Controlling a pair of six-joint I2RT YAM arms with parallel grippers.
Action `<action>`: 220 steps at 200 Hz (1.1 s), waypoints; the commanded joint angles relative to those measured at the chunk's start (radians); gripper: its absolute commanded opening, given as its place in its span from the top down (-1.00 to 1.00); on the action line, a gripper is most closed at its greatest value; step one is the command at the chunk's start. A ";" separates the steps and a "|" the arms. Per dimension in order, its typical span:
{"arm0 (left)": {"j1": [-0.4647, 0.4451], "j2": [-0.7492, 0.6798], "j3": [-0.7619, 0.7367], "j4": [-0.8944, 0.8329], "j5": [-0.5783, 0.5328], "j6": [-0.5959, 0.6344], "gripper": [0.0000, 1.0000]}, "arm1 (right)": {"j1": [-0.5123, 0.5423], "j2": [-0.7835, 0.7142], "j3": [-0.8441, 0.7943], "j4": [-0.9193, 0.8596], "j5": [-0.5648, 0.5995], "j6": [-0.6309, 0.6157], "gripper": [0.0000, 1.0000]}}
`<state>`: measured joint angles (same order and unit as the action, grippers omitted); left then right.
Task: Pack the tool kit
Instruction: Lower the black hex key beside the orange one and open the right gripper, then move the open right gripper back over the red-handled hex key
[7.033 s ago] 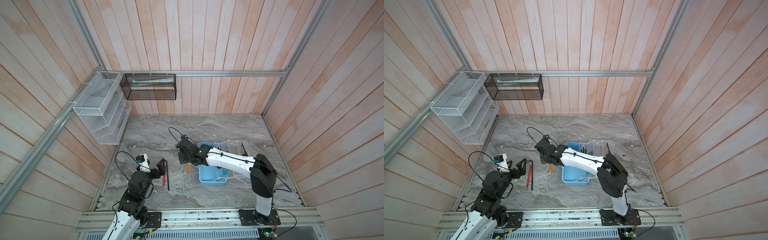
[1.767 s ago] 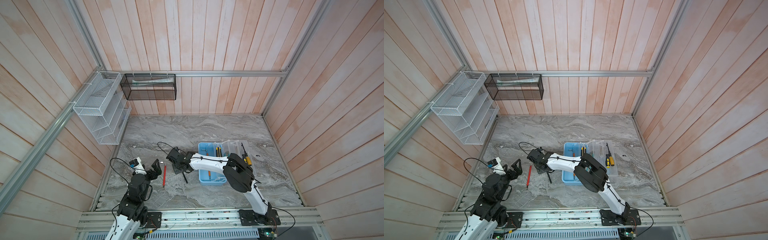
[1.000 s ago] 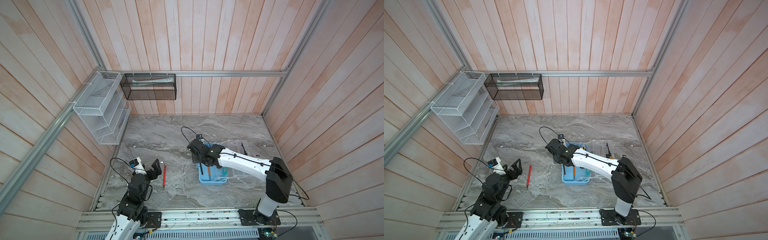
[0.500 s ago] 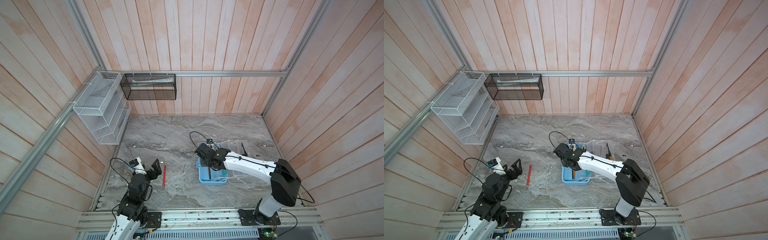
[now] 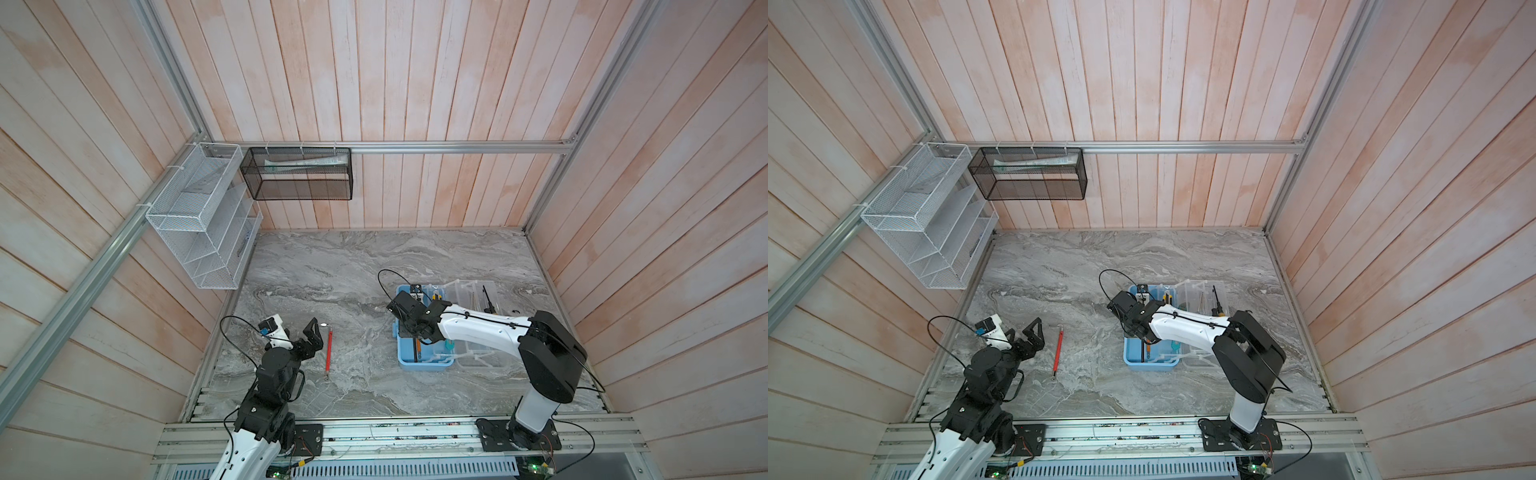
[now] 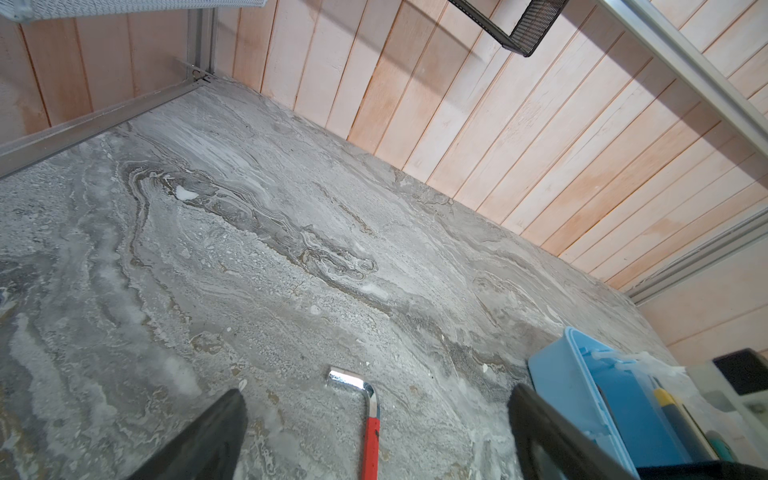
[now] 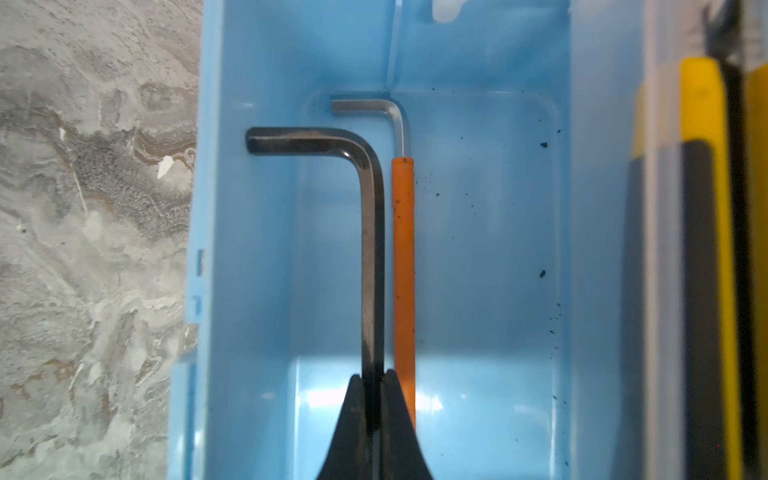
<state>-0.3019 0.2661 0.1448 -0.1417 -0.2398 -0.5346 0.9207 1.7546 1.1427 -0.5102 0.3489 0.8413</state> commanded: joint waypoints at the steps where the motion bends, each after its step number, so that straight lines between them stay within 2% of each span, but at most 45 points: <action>1: -0.002 -0.004 -0.009 0.021 0.013 0.012 -0.99 | -0.011 0.019 -0.011 0.054 -0.036 -0.006 1.00; 91: -0.002 -0.003 -0.008 0.022 0.011 0.013 -0.99 | -0.014 0.063 0.004 -0.005 -0.004 -0.029 0.93; 122: -0.002 -0.003 -0.008 0.021 0.011 0.013 -0.99 | -0.014 0.045 0.015 -0.019 0.000 -0.026 0.70; 185: -0.003 -0.005 -0.008 0.018 0.007 0.009 -0.99 | 0.029 -0.011 0.143 -0.103 0.041 -0.052 0.56; 220: -0.002 -0.010 0.003 -0.014 -0.039 -0.014 -0.99 | 0.107 -0.008 0.178 0.101 -0.103 -0.077 0.45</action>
<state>-0.3019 0.2661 0.1448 -0.1425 -0.2432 -0.5358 0.9714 1.7611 1.2926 -0.5415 0.3336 0.7849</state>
